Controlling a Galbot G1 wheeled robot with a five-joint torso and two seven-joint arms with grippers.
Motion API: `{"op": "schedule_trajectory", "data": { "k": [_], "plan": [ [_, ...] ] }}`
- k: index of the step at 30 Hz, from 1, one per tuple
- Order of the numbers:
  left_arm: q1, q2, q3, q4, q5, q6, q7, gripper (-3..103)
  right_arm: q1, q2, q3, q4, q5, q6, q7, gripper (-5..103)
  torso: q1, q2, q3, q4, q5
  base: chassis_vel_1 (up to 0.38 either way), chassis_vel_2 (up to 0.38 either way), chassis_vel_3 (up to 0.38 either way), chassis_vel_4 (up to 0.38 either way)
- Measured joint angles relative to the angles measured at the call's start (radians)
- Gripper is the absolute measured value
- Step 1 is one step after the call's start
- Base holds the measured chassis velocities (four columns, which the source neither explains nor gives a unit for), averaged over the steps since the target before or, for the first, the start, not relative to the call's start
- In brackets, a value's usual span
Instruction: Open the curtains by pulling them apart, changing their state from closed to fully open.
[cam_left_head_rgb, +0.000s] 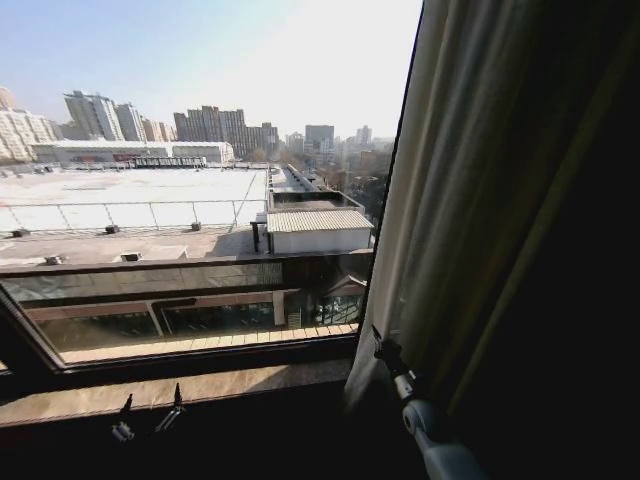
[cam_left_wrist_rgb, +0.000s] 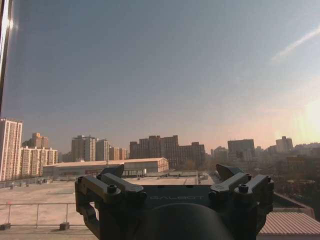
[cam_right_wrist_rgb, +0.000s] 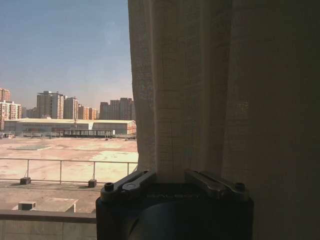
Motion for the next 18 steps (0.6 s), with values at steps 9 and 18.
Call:
{"op": "schedule_trajectory", "data": {
  "k": [9, 18],
  "plan": [
    [0.0, 0.0, 0.0, 0.0, 0.0, 0.0, 0.0, 100, 0.007, 0.0, -0.006, -0.012, -0.004, 0.043, -0.015, 0, 0.0, 0.0, 0.0, -0.0001, 0.0002, -0.305, -0.31, 0.3, 0.319],
    [0.0, 0.0, 0.0, 0.0, 0.0, 0.0, 0.001, 100, 0.011, -0.018, 0.001, -0.022, -0.037, -0.003, 0.006, 0, 0.0, 0.0, 0.0, -0.0001, 0.0, -0.068, -0.072, 0.078, 0.06]
  ]
}}
